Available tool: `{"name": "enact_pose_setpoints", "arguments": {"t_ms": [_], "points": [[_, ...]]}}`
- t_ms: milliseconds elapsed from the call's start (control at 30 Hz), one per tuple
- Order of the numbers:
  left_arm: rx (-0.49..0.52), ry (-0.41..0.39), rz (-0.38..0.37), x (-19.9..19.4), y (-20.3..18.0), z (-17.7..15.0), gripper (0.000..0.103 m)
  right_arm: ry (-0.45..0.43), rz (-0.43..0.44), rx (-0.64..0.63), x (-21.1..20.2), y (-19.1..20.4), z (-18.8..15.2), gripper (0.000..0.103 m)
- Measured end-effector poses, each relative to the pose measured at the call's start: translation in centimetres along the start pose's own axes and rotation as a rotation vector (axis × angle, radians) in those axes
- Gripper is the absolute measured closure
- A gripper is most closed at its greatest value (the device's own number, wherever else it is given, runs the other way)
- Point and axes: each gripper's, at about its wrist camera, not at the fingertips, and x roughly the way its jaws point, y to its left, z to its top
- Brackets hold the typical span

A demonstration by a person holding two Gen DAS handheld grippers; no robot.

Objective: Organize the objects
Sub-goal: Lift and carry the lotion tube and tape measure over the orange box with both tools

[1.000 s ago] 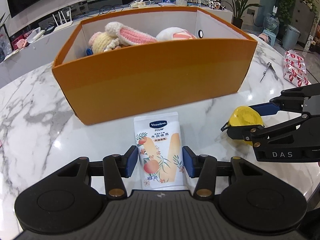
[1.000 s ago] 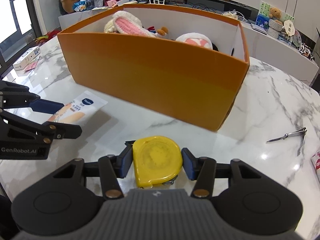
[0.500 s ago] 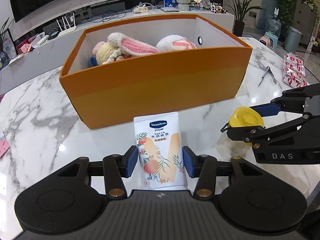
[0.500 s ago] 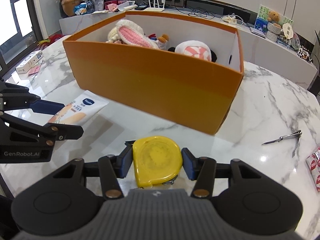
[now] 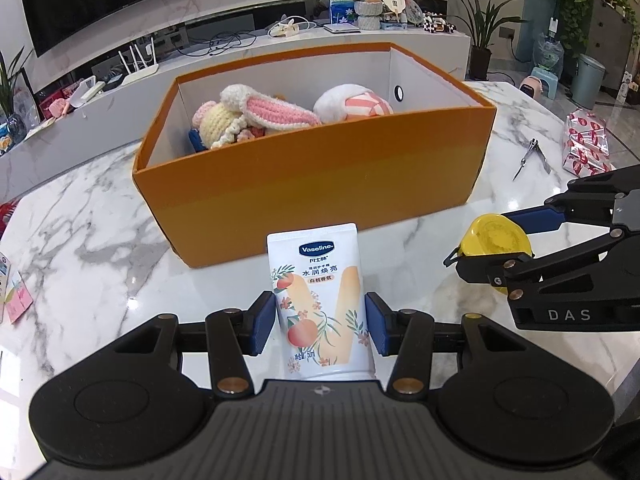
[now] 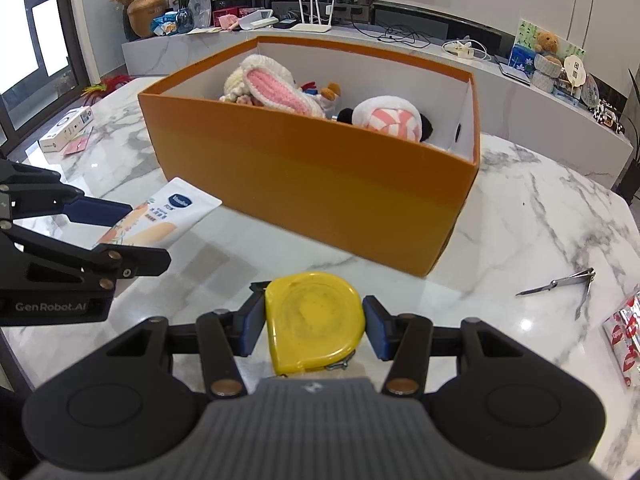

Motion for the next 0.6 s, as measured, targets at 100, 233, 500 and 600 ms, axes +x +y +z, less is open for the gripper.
{"name": "enact_pose_setpoints", "arguments": {"t_ms": [100, 233, 500, 600], "points": [[0.003, -0.012, -0.001, -0.5, -0.1, 0.1, 0.047, -0.014, 0.004, 0.000, -0.7, 0.1, 0.1, 0.049], [0.004, -0.035, -0.002, -1.4, -0.1, 0.4, 0.047, -0.033, 0.013, -0.001, -1.7, 0.2, 0.4, 0.049], [-0.045, -0.104, -0.011, -3.7, 1.1, 1.2, 0.047, -0.074, 0.023, 0.008, -3.6, 0.0, 1.1, 0.049], [-0.055, -0.130, -0.008, -4.3, 1.4, 1.6, 0.047, -0.090, 0.031, 0.009, -4.4, 0.0, 1.4, 0.049]]}}
